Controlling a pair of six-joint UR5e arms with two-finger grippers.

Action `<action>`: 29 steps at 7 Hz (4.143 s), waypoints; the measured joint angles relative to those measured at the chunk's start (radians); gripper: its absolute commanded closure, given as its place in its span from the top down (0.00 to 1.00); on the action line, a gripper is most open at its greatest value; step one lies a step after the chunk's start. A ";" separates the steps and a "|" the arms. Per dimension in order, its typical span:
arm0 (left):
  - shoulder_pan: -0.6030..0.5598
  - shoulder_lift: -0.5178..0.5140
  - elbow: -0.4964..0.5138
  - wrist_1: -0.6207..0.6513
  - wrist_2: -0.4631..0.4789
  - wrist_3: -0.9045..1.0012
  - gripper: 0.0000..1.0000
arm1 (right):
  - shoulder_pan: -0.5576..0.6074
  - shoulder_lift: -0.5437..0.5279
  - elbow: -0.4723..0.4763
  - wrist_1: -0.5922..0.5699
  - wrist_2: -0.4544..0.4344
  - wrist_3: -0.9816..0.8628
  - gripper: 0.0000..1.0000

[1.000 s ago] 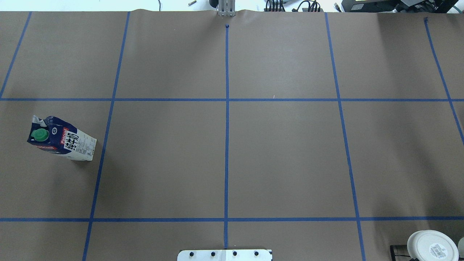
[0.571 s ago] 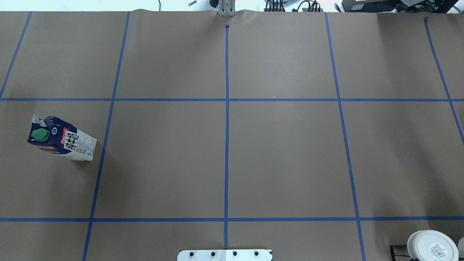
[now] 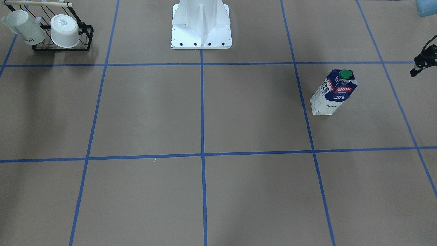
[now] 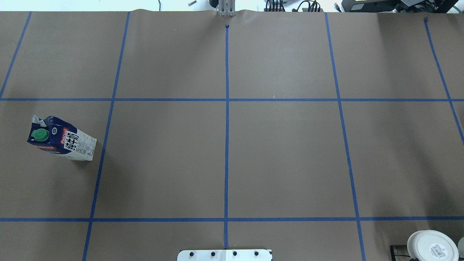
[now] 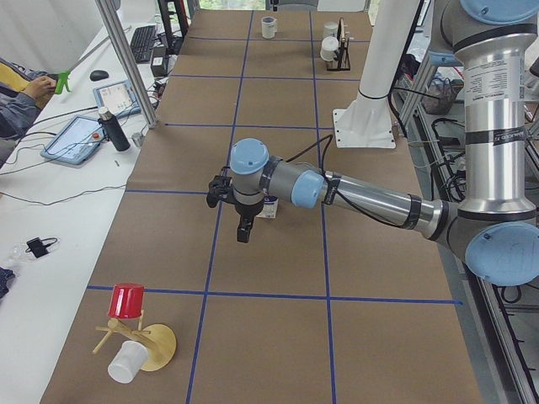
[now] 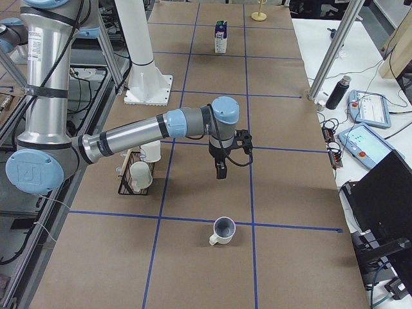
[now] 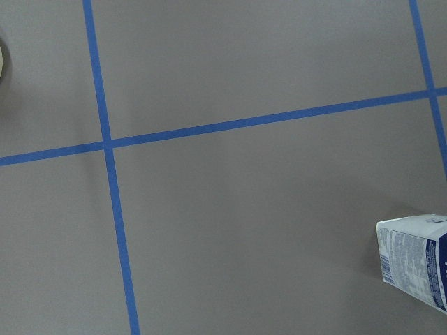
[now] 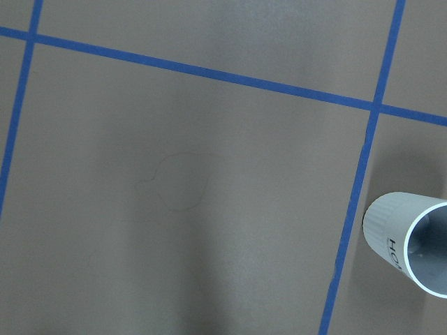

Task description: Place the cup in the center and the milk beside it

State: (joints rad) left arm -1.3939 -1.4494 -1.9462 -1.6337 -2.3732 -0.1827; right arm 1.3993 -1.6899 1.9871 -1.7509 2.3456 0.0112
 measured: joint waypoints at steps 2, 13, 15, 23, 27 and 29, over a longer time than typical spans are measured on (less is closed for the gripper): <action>0.001 0.000 0.006 0.000 0.001 -0.001 0.98 | 0.045 0.011 -0.170 0.114 -0.007 -0.024 1.00; 0.000 -0.002 0.003 0.001 0.001 -0.058 0.98 | 0.160 0.185 -0.823 0.432 0.005 -0.066 0.99; -0.001 -0.001 0.001 0.002 0.001 -0.058 0.98 | 0.145 0.174 -0.823 0.478 0.031 -0.025 0.06; -0.007 0.016 -0.036 0.003 0.003 -0.060 0.98 | 0.028 0.150 -0.506 0.458 0.027 0.148 0.00; -0.004 0.018 -0.041 0.005 0.008 -0.060 0.98 | -0.347 0.512 -0.175 0.014 -0.180 0.553 0.00; -0.004 0.012 -0.036 0.005 0.009 -0.060 0.98 | -0.534 0.734 -0.330 0.052 -0.263 0.839 0.00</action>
State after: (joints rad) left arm -1.3979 -1.4376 -1.9825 -1.6291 -2.3640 -0.2428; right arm 0.8653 -0.9561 1.6572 -1.6994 2.0831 0.8498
